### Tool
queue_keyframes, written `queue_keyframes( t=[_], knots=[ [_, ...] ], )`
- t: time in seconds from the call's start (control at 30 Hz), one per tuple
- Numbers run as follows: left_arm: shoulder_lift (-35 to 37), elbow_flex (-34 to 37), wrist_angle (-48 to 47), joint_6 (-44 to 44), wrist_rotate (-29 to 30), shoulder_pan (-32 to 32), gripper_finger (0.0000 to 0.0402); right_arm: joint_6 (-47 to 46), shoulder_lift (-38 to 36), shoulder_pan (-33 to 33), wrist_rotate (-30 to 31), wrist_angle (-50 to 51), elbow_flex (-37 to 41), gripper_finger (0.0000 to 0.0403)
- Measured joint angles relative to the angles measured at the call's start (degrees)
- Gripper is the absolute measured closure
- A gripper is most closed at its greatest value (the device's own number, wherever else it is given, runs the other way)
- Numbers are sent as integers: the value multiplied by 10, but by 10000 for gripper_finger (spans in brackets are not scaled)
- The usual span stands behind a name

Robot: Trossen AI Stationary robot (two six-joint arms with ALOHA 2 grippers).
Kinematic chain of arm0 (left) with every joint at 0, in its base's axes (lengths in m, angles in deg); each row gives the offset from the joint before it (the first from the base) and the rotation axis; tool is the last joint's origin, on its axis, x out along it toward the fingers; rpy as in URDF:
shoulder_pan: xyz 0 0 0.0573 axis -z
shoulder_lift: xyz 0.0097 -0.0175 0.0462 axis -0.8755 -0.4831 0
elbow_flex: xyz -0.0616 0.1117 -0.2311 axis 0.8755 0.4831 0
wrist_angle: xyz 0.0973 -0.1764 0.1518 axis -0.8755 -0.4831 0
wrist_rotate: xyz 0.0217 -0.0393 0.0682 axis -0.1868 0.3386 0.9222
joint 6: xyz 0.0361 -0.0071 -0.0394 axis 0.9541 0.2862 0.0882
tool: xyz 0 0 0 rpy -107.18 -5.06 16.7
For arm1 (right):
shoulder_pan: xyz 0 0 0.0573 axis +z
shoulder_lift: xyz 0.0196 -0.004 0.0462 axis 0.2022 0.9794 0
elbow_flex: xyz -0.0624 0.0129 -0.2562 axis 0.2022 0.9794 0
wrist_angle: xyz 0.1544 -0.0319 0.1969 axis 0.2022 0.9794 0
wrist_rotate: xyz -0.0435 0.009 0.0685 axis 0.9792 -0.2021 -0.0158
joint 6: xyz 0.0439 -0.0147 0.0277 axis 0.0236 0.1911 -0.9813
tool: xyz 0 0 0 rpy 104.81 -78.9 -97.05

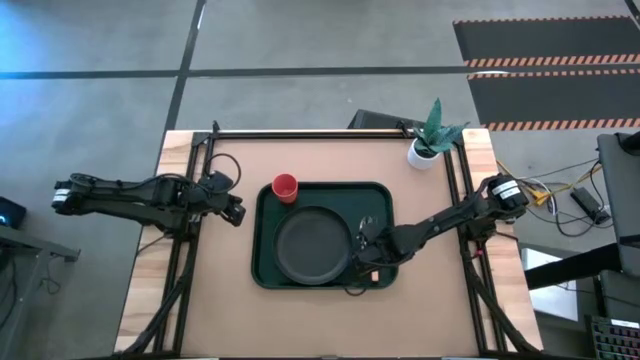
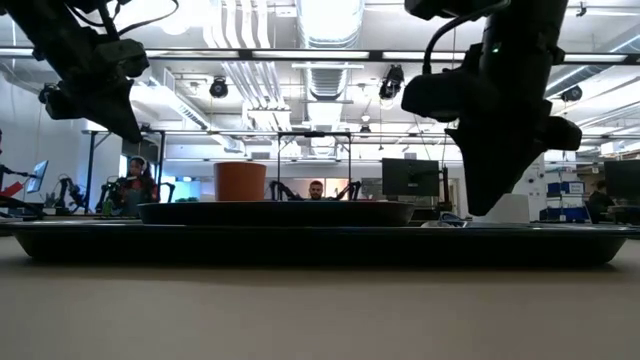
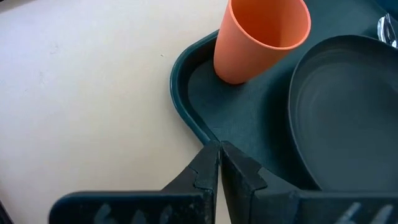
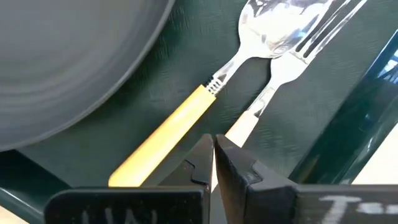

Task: Pick and place plate/cup/fork/spoon on tray
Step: Adjust the orange spoon on the black tray

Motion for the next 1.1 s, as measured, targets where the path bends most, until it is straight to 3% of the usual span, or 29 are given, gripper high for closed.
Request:
queue_keyframes(
  t=[1.1],
  knots=[
    [1, 0, 0, 5, -1, 0, 402, -56, 33, -2, 45, -17, 0, 394]
  ],
)
